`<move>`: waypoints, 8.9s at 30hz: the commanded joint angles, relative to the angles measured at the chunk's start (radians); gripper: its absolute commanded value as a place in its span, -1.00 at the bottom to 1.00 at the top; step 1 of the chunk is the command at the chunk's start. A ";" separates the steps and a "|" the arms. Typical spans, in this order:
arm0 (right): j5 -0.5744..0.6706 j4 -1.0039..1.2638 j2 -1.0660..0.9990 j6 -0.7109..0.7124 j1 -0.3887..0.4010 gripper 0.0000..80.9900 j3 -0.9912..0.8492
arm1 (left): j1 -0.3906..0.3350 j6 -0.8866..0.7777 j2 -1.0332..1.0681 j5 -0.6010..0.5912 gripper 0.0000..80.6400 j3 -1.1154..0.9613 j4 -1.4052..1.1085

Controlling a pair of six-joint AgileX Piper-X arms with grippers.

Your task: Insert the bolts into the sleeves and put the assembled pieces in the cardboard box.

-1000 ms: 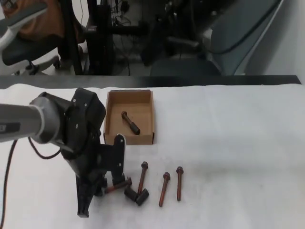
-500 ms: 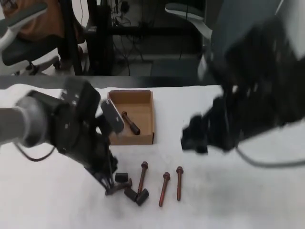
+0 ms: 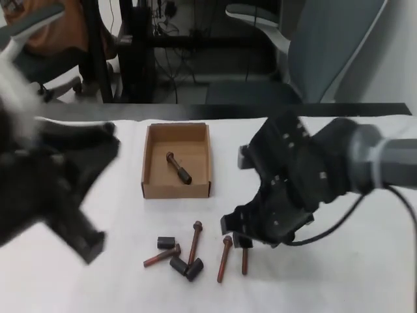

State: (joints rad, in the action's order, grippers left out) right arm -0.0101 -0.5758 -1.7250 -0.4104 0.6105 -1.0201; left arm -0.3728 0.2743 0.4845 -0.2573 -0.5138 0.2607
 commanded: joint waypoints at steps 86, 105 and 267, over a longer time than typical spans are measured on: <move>-0.188 1.113 0.349 0.248 0.385 -0.99 0.354 | -0.428 -0.562 0.712 0.323 -0.95 0.405 -1.342; -0.185 1.056 0.359 0.262 0.385 -0.99 0.357 | -0.426 -0.506 0.712 0.379 -0.95 0.405 -1.351; -0.290 -0.052 0.983 0.257 0.184 -1.00 0.198 | -0.356 -0.379 0.658 0.189 -0.95 -0.264 -0.022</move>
State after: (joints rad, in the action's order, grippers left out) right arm -0.2931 -0.7231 -0.8083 -0.1577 0.7643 -0.9250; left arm -0.7338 -0.1045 1.2541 -0.0779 -0.8788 0.2956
